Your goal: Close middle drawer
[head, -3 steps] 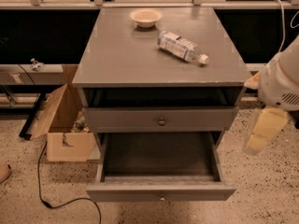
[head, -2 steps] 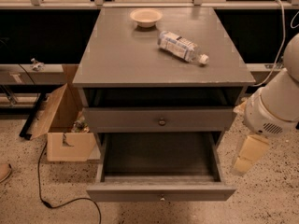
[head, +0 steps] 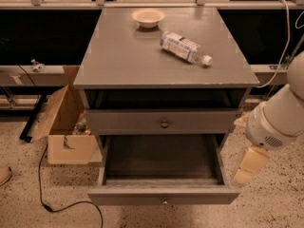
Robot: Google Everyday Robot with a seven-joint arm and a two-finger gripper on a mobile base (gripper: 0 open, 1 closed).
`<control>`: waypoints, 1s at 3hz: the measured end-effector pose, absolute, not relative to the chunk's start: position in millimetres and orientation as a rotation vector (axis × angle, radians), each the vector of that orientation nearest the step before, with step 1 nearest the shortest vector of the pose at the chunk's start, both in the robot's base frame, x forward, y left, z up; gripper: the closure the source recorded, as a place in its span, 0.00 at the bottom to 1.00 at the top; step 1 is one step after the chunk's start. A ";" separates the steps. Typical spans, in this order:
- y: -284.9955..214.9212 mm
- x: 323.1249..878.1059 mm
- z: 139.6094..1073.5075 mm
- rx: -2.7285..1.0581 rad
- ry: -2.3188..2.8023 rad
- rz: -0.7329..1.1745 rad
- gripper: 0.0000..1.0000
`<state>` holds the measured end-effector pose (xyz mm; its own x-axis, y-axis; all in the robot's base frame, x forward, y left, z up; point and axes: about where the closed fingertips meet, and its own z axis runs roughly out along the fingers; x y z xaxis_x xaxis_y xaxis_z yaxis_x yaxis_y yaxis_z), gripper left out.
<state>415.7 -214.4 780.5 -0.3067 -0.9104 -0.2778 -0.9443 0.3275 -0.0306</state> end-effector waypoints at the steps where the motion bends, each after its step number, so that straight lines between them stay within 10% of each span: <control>1: -196.6 396.8 696.7 -1.608 2.319 0.472 0.26; 3: -163.8 371.0 575.3 -1.509 2.274 0.765 0.73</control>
Offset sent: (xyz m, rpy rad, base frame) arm -0.0482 0.0480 -0.2140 0.4284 0.1812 -0.0196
